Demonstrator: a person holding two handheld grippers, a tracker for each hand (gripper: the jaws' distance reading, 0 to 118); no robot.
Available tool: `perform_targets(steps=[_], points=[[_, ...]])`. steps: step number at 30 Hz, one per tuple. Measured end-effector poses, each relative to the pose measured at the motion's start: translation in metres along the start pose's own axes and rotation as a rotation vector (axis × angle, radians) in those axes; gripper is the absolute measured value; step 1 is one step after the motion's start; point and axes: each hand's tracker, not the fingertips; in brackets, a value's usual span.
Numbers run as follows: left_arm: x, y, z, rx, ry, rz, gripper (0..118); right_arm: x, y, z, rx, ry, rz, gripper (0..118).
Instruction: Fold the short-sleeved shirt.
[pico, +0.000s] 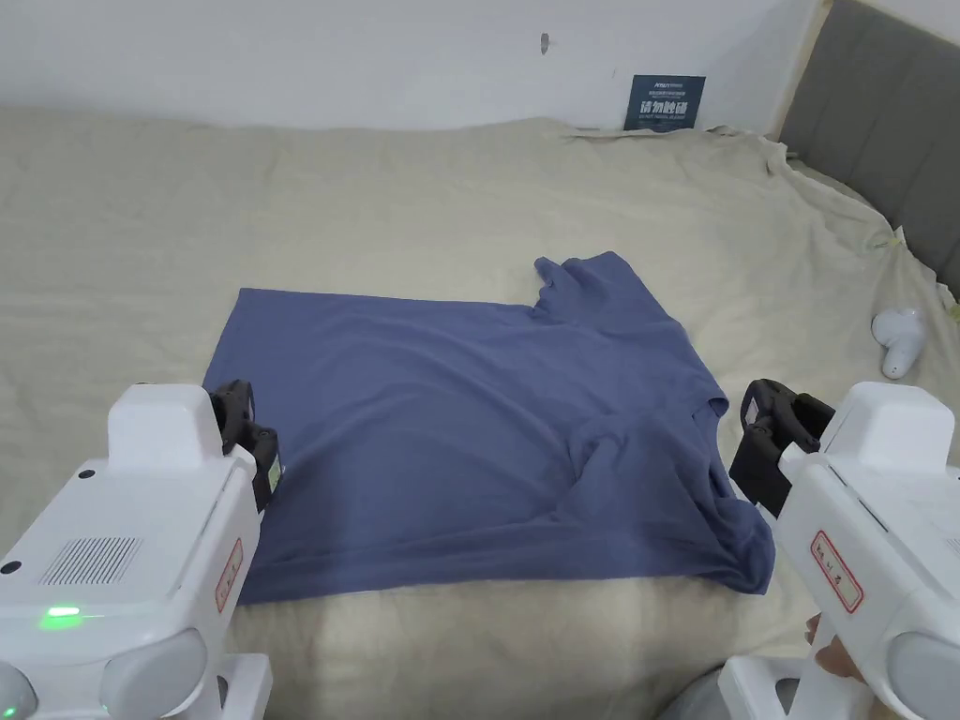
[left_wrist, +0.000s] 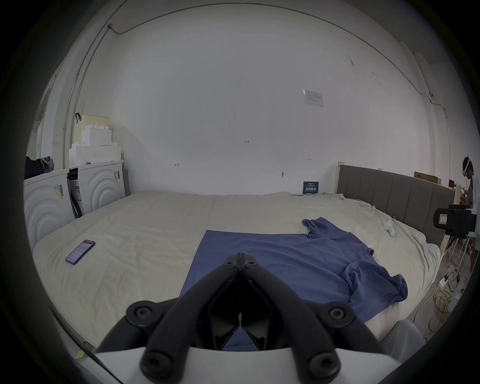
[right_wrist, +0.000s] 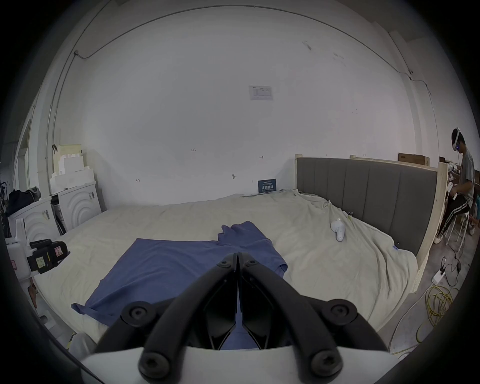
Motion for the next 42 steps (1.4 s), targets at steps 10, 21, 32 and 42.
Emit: perform_targets(steps=[10, 21, 32, 42], points=[[-0.001, -0.002, 0.000, -0.019, 0.002, 0.000, 0, 0.030, 0.020, -0.042, -0.328, 0.003, 0.028, 0], [-0.002, -0.005, -0.004, -0.044, -0.002, -0.005, 0, 0.068, 0.002, -0.116, -0.702, -0.015, 0.040, 81], [-0.003, -0.013, -0.009, -0.083, 0.008, -0.012, 0, 0.066, -0.048, -0.162, -0.871, -0.033, 0.100, 81], [-0.007, -0.019, -0.010, -0.118, 0.024, -0.005, 0, 0.054, -0.055, -0.174, -0.842, -0.061, 0.179, 6]])
